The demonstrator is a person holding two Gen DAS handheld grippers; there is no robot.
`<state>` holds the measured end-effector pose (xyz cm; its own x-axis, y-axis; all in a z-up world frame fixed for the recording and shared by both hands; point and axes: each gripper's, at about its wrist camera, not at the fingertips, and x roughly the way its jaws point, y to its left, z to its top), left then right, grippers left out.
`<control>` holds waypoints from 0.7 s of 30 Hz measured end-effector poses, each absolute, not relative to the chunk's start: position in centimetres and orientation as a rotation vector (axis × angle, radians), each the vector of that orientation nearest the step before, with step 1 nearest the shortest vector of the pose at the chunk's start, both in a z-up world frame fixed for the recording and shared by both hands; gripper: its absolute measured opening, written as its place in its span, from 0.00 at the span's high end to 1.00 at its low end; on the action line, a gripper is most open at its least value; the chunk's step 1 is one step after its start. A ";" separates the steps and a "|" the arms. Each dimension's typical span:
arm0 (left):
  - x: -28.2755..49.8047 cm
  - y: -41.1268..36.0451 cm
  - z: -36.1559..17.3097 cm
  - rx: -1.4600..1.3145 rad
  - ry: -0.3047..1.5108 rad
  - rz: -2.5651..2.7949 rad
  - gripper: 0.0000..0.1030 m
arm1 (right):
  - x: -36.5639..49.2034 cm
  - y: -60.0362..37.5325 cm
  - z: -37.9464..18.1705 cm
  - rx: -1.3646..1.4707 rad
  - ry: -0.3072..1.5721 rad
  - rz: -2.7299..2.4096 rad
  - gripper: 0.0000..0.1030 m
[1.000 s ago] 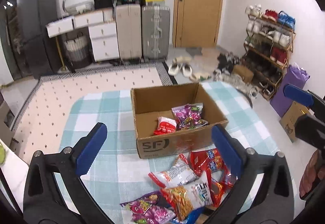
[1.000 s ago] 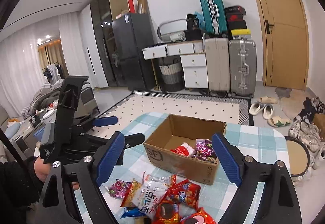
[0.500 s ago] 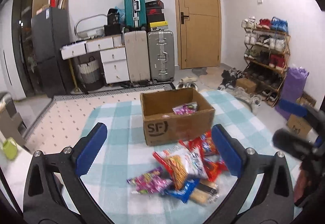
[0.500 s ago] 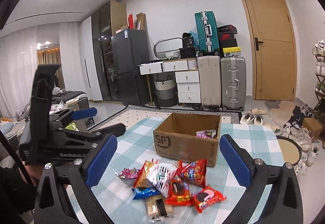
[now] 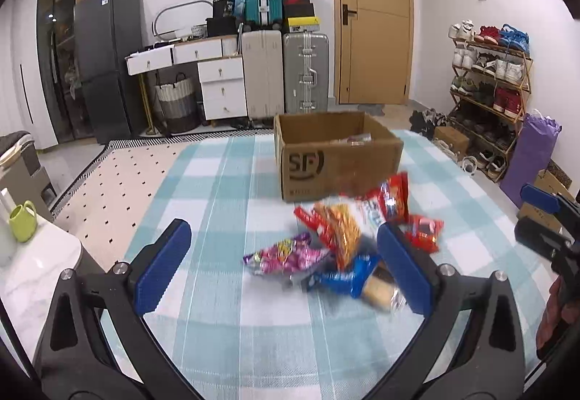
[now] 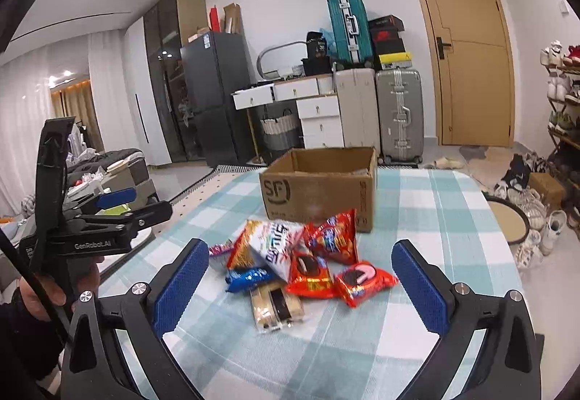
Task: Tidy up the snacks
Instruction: 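Move both tools back over the remaining snack pile, then grasp the white noodle-snack bag with the right gripper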
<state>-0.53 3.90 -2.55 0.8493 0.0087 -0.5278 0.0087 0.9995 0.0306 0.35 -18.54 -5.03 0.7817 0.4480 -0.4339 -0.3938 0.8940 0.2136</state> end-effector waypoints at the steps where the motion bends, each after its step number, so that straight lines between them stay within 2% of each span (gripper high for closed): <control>1: -0.2 4.0 -3.0 0.025 0.564 0.000 0.00 | 0.3 -18.6 -5.4 0.120 0.503 0.458 0.00; 21: 4.4 6.8 -10.8 -0.110 0.644 -0.029 0.00 | 5.8 -15.3 -9.9 0.197 0.647 0.566 0.00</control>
